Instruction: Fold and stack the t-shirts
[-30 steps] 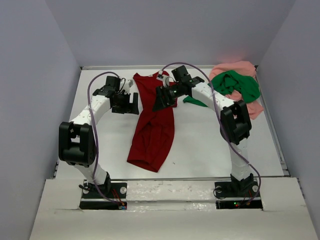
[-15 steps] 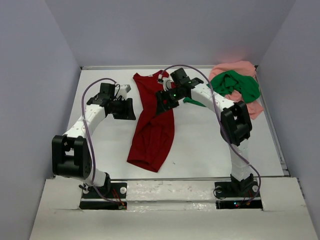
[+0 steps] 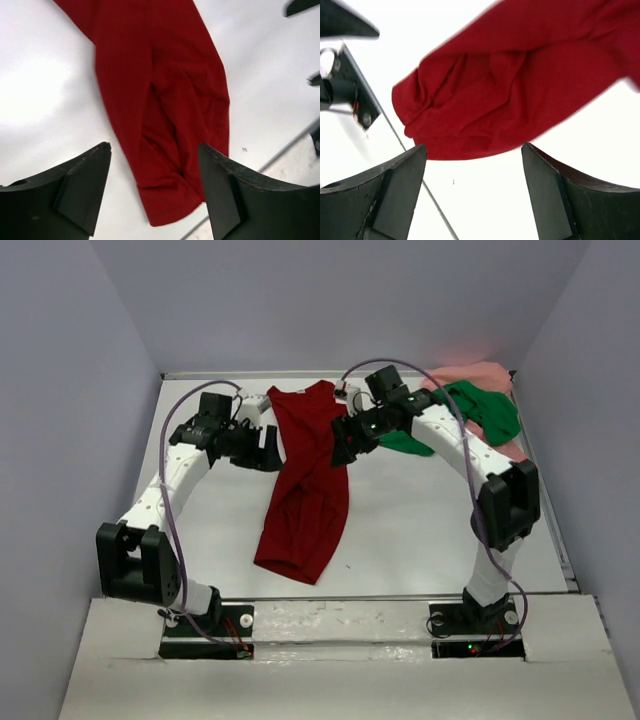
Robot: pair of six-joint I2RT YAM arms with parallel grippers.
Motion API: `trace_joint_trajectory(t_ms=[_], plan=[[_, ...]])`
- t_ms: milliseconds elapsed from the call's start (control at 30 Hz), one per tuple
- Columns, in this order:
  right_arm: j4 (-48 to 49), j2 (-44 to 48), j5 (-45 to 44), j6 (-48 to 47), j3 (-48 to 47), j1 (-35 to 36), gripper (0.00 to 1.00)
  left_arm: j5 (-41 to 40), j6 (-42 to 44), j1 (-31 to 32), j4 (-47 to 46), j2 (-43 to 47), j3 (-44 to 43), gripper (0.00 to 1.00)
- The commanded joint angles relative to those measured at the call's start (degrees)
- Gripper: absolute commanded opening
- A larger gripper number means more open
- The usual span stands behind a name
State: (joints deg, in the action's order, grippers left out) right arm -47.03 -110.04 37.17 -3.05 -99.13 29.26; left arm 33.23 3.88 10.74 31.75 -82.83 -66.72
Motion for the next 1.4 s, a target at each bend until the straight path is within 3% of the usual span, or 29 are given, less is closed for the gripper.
trace_joint_trajectory(t_ms=[0, 133, 233, 367, 433, 600, 633, 700, 767, 800, 867, 933, 1000, 1100, 1167, 1233, 1267, 1367], plan=[[4.2, 14.7, -7.3, -0.6, -1.0, -0.9, 0.82, -13.7, 1.1, -0.5, 1.0, 10.1, -12.2, 0.81], [5.1, 23.8, -14.1, -1.4, 1.0, -0.9, 0.86, -27.9, 3.0, -0.9, -1.2, 15.9, -21.1, 0.87], [4.1, 27.1, -20.5, -2.7, -0.8, -2.4, 0.87, -38.1, 6.0, -2.2, -0.8, 13.8, -32.8, 0.94], [1.2, 28.6, -23.1, -3.9, -6.8, -2.9, 0.89, -39.9, 4.4, -5.7, 8.1, 0.4, -61.2, 0.94], [1.1, 29.9, -23.1, -3.7, -7.0, -2.9, 0.89, -40.8, 3.7, -5.9, 8.6, -1.0, -65.6, 0.93], [1.1, 35.0, -22.8, -3.5, -5.0, -3.6, 0.92, -28.8, -7.9, -6.7, -6.1, 12.0, -41.3, 0.95], [1.5, 35.6, -23.4, -3.8, -4.4, -4.1, 0.94, -20.1, -8.9, -6.7, -10.1, 13.6, -37.8, 0.94], [1.7, 36.6, -24.4, -4.2, -2.9, -4.1, 0.96, -16.4, -14.1, -6.7, -16.4, 18.2, -27.9, 0.95], [2.1, 37.3, -24.1, -4.4, -1.4, -4.6, 0.96, -14.4, -13.5, -6.6, -18.8, 21.2, -22.8, 0.94], [2.2, 37.7, -23.4, -4.4, -0.7, -4.6, 0.96, -16.2, -10.1, -6.7, -20.0, 22.3, -18.0, 0.94], [2.5, 38.4, -22.9, -4.3, 0.6, -5.3, 0.96, -27.1, -5.7, -6.7, -23.9, 25.8, -9.4, 0.94], [2.9, 38.8, -23.0, -4.4, 1.6, -5.8, 0.97, -39.3, 4.5, -6.8, -27.8, 28.8, -2.7, 0.93], [3.1, 39.2, -22.7, -4.4, 2.4, -6.4, 0.97, -45.4, 9.5, -9.3, -31.4, 32.5, 4.7, 0.94], [3.3, 39.0, -22.0, -4.2, 3.2, -6.9, 0.97, -45.3, 13.8, -19.8, -30.2, 38.5, 9.7, 0.95], [3.6, 38.6, -21.2, -3.8, 3.5, -6.9, 0.97, -34.2, 13.6, -28.0, -21.9, 43.0, 9.3, 0.96], [3.8, 38.1, -20.3, -3.4, 3.4, -7.5, 0.97, -20.0, 12.4, -30.5, -14.9, 44.4, 7.9, 0.96], [3.8, 37.6, -19.9, -3.1, 3.3, -7.5, 0.97, -16.1, 10.4, -30.5, -7.5, 43.9, 6.1, 0.96], [3.9, 37.1, -19.1, -2.8, 3.1, -8.2, 0.97, -5.6, 6.7, -30.5, 3.4, 38.4, 2.6, 0.96]])
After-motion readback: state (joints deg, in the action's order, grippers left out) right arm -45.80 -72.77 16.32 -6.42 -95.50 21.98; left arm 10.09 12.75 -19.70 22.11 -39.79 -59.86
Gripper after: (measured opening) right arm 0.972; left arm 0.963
